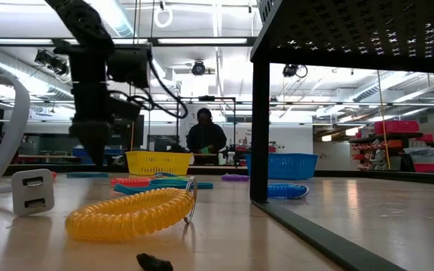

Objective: Pick & Place Office Desk Supplies
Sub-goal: Put the blue rubber band into the yellow basket

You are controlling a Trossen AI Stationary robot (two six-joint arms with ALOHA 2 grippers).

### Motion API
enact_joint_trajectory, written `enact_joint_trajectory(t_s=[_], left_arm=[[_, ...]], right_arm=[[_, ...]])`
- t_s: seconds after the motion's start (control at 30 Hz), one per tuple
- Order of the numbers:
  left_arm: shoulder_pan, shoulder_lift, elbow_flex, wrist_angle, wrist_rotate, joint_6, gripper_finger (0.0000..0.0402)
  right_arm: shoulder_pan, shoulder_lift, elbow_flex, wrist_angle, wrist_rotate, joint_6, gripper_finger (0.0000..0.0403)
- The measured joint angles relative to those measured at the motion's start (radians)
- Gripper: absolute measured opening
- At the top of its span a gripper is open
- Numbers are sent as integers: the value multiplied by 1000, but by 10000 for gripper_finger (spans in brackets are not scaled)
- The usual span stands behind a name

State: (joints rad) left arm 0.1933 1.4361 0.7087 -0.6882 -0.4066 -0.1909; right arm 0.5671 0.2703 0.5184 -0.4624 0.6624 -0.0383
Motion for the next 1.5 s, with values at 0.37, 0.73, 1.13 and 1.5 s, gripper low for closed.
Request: enact_joint_trajectory(t_s=[0.37, 0.73, 1.13, 1.5], left_arm=[[50, -3, 24, -39, 43, 20, 38], [211, 0, 24, 48, 205, 146, 177], [305, 136, 31, 58, 317, 161, 192], [302, 147, 27, 54, 306, 87, 61]], right_arm=[[0, 0, 0, 0, -6, 0, 176], [0, 0, 0, -17, -13, 0, 176], [0, 0, 0, -19, -16, 0, 176], [0, 0, 0, -19, -16, 0, 176]])
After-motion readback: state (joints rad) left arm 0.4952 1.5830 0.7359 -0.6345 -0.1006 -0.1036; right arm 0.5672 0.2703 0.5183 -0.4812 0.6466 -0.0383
